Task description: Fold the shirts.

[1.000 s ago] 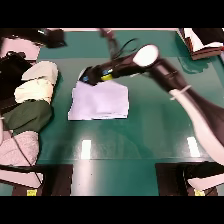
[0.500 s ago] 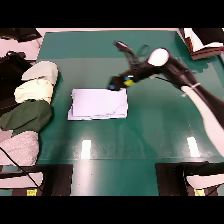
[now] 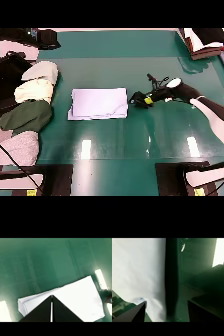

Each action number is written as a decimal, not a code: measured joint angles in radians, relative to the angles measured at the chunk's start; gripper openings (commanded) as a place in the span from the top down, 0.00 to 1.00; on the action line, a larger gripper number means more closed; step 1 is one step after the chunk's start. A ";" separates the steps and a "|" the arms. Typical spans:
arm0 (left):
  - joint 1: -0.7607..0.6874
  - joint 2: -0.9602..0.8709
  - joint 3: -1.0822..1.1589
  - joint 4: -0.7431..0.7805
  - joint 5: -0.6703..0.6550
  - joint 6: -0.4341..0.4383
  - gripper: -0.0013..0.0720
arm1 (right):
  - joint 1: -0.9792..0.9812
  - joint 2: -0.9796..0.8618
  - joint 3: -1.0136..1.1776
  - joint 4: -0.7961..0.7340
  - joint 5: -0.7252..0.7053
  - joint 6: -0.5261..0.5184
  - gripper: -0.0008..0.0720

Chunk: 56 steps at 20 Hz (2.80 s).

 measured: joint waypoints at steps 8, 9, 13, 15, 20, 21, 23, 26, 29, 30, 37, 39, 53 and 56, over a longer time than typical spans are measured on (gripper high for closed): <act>-0.013 -0.001 -0.004 -0.002 -0.007 0.000 0.95 | 0.178 -0.225 0.240 0.154 -0.114 -0.026 0.96; -0.023 -0.001 -0.004 0.000 -0.009 0.000 0.95 | 0.176 -0.224 0.262 0.150 -0.121 -0.027 0.96; -0.090 -0.001 -0.004 0.004 -0.011 0.001 0.95 | 0.069 -0.120 0.302 -0.006 -0.104 -0.016 0.96; -0.131 -0.001 -0.004 0.006 -0.006 0.009 0.95 | -0.041 -0.035 0.309 -0.122 -0.059 0.008 0.96; -0.207 -0.001 -0.004 0.011 0.006 0.019 0.95 | -0.422 0.190 0.315 -0.415 0.053 0.087 0.96; -0.216 -0.001 -0.004 0.010 0.012 0.019 0.95 | -0.505 0.223 0.316 -0.452 0.069 0.099 0.96; -0.226 -0.001 -0.004 0.004 0.028 0.013 0.95 | -0.687 0.278 0.317 -0.505 0.092 0.114 0.96; -0.231 -0.001 -0.004 0.003 0.050 0.000 0.95 | -0.904 0.315 0.317 -0.543 0.113 0.145 0.96; -0.235 -0.001 -0.004 -0.001 0.054 -0.007 0.95 | -1.038 0.315 0.317 -0.558 0.129 0.159 0.96; -0.235 -0.001 -0.004 -0.001 0.054 -0.008 0.95 | -1.066 0.310 0.317 -0.563 0.134 0.162 0.96; -0.235 -0.001 -0.004 -0.001 0.045 -0.010 0.95 | -1.128 0.293 0.317 -0.716 0.228 0.177 0.12; -0.235 -0.001 -0.004 -0.001 0.043 -0.010 0.95 | -1.148 0.294 0.318 -0.803 0.262 0.179 0.11; -0.235 -0.001 -0.004 -0.001 0.059 -0.007 0.95 | -0.948 0.487 0.319 -0.577 0.299 0.223 0.20; -0.235 -0.001 -0.004 -0.001 0.062 -0.007 0.95 | -0.722 0.534 0.319 -0.529 0.295 0.223 0.20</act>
